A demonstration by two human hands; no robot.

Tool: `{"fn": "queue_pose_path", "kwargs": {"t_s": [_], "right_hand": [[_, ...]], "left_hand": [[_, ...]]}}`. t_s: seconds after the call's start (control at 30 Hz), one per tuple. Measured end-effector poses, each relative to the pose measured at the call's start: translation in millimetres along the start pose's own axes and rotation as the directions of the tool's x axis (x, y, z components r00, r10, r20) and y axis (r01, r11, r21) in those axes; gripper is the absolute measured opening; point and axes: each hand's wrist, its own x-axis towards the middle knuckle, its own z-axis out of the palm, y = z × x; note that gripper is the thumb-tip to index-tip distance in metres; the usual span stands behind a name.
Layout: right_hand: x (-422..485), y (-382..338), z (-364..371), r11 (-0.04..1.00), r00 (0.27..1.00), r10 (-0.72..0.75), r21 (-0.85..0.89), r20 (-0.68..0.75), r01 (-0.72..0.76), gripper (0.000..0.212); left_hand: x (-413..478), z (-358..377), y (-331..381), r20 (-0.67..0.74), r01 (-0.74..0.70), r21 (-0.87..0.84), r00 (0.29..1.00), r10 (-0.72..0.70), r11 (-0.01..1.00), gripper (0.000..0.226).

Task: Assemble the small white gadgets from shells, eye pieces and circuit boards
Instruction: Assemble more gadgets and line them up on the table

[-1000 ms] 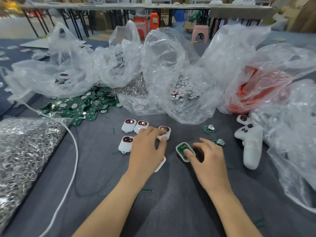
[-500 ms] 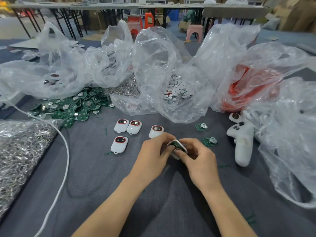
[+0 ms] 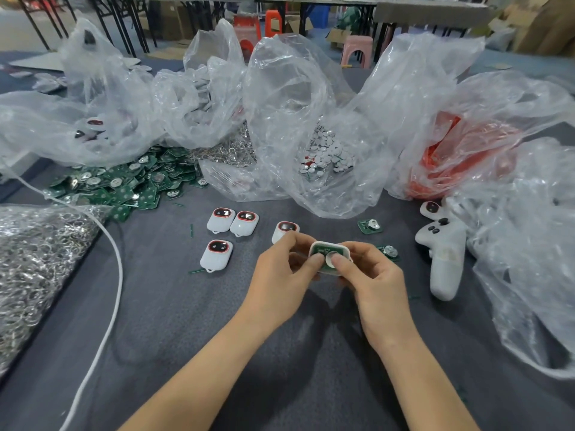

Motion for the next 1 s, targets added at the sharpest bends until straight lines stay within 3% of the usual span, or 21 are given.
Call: {"fn": "queue_pose_path", "kwargs": {"t_s": [0.23,0.7,1.0], "right_hand": [[1.2,-0.6,-1.2,0.998,0.999,0.04,0.043,0.027,-0.041,0.027],[-1.2,-3.5,-2.4,1.0,0.998,-0.025,-0.003,0.057,0.025,0.019],[-0.8,-3.4,-2.8,1.0,0.997,0.022,-0.024,0.074,-0.02,0.02]], "left_hand": [[-3.7,1.8,0.9,0.028,0.033,-0.117,0.999,-0.03,0.993,0.014],[-2.8,1.7,-0.2,0.087,0.051,-0.164,0.996,-0.037,0.985,0.014],[-3.2,5.0,-1.5,0.045,0.006,-0.025,0.999,-0.005,1.0,0.016]]}}
